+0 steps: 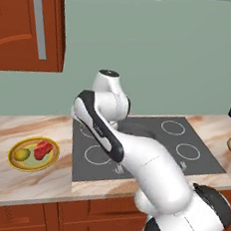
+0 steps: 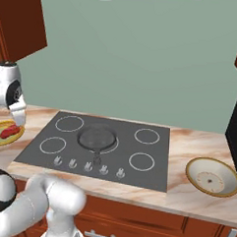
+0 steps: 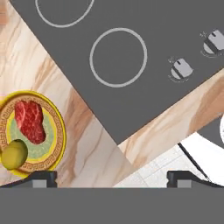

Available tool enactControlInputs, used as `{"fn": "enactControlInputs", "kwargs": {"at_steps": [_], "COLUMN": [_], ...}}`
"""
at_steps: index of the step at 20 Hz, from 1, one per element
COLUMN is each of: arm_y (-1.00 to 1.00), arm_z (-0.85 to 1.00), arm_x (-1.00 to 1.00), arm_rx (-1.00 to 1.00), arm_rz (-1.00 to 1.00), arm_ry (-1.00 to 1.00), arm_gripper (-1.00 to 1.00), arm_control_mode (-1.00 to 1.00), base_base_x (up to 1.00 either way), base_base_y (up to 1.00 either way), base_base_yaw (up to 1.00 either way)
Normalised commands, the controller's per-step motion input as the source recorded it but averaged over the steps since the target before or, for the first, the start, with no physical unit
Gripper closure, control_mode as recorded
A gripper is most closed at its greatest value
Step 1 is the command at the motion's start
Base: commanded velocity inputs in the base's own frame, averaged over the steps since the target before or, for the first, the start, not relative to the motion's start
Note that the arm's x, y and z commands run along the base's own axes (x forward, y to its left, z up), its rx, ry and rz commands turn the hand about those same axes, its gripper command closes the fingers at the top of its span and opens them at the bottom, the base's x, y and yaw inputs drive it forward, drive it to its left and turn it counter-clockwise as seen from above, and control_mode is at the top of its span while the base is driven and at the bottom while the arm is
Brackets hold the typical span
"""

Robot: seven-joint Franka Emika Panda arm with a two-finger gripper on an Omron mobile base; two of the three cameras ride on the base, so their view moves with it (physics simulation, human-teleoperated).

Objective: Place the steak on the plate and place the lemon on the same plate.

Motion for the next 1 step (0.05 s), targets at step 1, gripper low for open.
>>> {"fn": "enactControlInputs", "kwargs": {"at_steps": [1], "arm_y": [-0.47], "arm_z": [0.53], "arm_x": [-0.23], "arm_rx": [0.00], "arm_rz": [0.00], "arm_ry": [-0.01], "arm_gripper": [-1.00], "arm_control_mode": [-1.00], "base_base_x": [0.00], "base_base_y": [0.00], "base_base_yaw": [0.00]}}
